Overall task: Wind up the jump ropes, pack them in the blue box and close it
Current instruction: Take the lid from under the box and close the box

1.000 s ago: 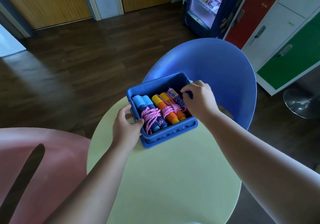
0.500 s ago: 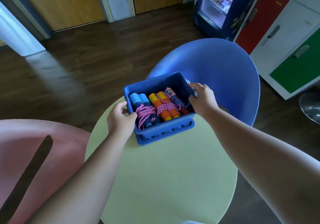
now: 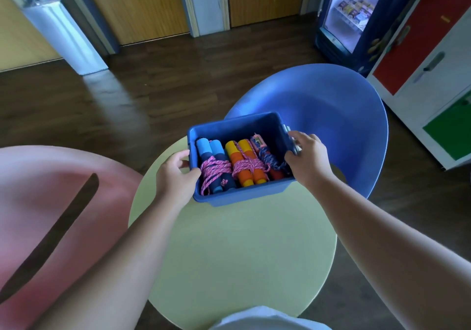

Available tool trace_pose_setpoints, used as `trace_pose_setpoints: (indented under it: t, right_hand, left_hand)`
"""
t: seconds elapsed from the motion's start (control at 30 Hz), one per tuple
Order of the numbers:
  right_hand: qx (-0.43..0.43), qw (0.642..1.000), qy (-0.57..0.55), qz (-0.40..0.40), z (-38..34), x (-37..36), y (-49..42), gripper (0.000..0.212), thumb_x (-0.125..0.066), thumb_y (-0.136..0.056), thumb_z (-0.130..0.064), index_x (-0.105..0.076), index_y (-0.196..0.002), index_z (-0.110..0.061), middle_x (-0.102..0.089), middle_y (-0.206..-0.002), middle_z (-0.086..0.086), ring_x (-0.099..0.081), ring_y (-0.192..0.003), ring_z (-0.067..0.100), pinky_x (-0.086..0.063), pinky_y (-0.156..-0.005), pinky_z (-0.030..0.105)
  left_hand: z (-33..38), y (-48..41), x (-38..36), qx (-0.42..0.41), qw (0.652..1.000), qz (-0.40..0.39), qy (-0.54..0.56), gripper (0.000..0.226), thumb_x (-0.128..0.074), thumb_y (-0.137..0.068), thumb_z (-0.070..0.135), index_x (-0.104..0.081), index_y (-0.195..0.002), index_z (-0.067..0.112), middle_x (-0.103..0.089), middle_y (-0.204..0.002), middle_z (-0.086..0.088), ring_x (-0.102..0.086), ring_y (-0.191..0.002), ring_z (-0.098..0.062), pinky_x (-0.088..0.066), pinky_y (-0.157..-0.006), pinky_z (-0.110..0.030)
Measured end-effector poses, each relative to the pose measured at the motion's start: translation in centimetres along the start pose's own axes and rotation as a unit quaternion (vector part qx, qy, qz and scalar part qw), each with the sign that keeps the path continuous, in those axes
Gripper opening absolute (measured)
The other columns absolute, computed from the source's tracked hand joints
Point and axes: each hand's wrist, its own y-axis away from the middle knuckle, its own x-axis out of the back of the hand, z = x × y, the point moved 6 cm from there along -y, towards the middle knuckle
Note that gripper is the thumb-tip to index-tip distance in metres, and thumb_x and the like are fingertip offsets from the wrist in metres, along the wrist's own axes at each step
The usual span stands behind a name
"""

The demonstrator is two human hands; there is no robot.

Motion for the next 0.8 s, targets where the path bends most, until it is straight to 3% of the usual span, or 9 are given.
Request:
trace_pose_setpoints:
  t: [0.13,0.23,0.33,0.4,0.57,0.7,0.8]
  right_hand:
    - [0.004,1.0,-0.011,-0.021,1.0,0.8,4.4,0.055,-0.062,-0.085,-0.017,-0.059,-0.138,-0.029,-0.056,-0.12,-0.001,-0.058,-0.091,0.018,-0.047,-0.077,0.031]
    - [0.011,0.999,-0.008,-0.031,2.1,1.1,7.7,0.055,-0.064,-0.079,-0.024,-0.061,-0.134,-0.033,-0.056,-0.11,-0.006,-0.062,-0.089,0.019,-0.054,-0.085,0.04]
    - [0.002,0.999,-0.019,-0.049,3.2,1.1,10.2,0.055,-0.065,-0.079,-0.024,-0.062,-0.133,-0.033,-0.055,-0.109,-0.008,-0.062,-0.089,0.02,-0.055,-0.086,0.041]
    - [-0.004,0.998,-0.028,-0.06,4.0,1.0,11.6,0.054,-0.066,-0.082,-0.021,-0.062,-0.135,-0.031,-0.054,-0.111,-0.007,-0.062,-0.089,0.02,-0.054,-0.085,0.04]
    - [-0.002,0.997,-0.042,-0.062,5.5,1.2,14.9,0.053,-0.065,-0.088,-0.014,-0.059,-0.138,-0.028,-0.051,-0.112,-0.004,-0.059,-0.085,0.018,-0.046,-0.068,0.023]
    - [0.002,0.997,-0.046,-0.062,6.6,1.5,17.5,0.048,-0.065,-0.09,-0.011,-0.059,-0.137,-0.024,-0.047,-0.111,-0.004,-0.054,-0.082,0.009,-0.041,-0.061,0.006]
    - [0.0,0.996,-0.045,-0.075,7.3,1.4,18.7,0.048,-0.065,-0.092,-0.01,-0.058,-0.138,-0.021,-0.046,-0.116,-0.003,-0.053,-0.082,0.002,-0.039,-0.064,-0.001]
  left_hand:
    - [-1.3,4.0,1.2,-0.007,1.0,0.018,0.004,0.05,-0.068,-0.084,0.009,-0.069,-0.131,0.027,-0.064,-0.098,0.022,-0.064,-0.1,-0.006,-0.046,-0.077,-0.018]
    - [-2.5,7.5,1.9,0.006,1.0,0.024,-0.003,0.044,-0.069,-0.087,0.007,-0.069,-0.127,0.027,-0.058,-0.096,0.029,-0.061,-0.078,0.015,-0.038,-0.061,-0.003]
    - [-4.6,10.3,1.6,0.012,1.0,0.013,0.016,0.045,-0.068,-0.089,0.003,-0.069,-0.128,0.024,-0.063,-0.1,0.021,-0.058,-0.067,0.02,-0.042,-0.055,-0.005]
    - [-5.7,11.8,1.4,0.019,0.999,0.013,0.037,0.046,-0.067,-0.089,0.002,-0.069,-0.13,0.024,-0.067,-0.109,0.009,-0.059,-0.068,0.021,-0.046,-0.063,-0.013]
    - [-7.7,15.0,1.1,0.019,0.998,0.026,0.057,0.049,-0.068,-0.089,0.005,-0.068,-0.134,0.025,-0.066,-0.12,0.004,-0.062,-0.073,0.016,-0.048,-0.073,-0.022]
    - [-9.1,17.0,0.9,0.017,0.998,0.027,0.046,0.048,-0.068,-0.09,0.004,-0.067,-0.134,0.023,-0.066,-0.121,0.005,-0.057,-0.08,0.026,-0.043,-0.072,-0.009]
    - [-9.7,18.1,0.4,0.029,0.999,0.014,0.034,0.049,-0.066,-0.091,0.003,-0.065,-0.136,0.023,-0.065,-0.123,0.005,-0.06,-0.087,0.018,-0.04,-0.071,-0.004]
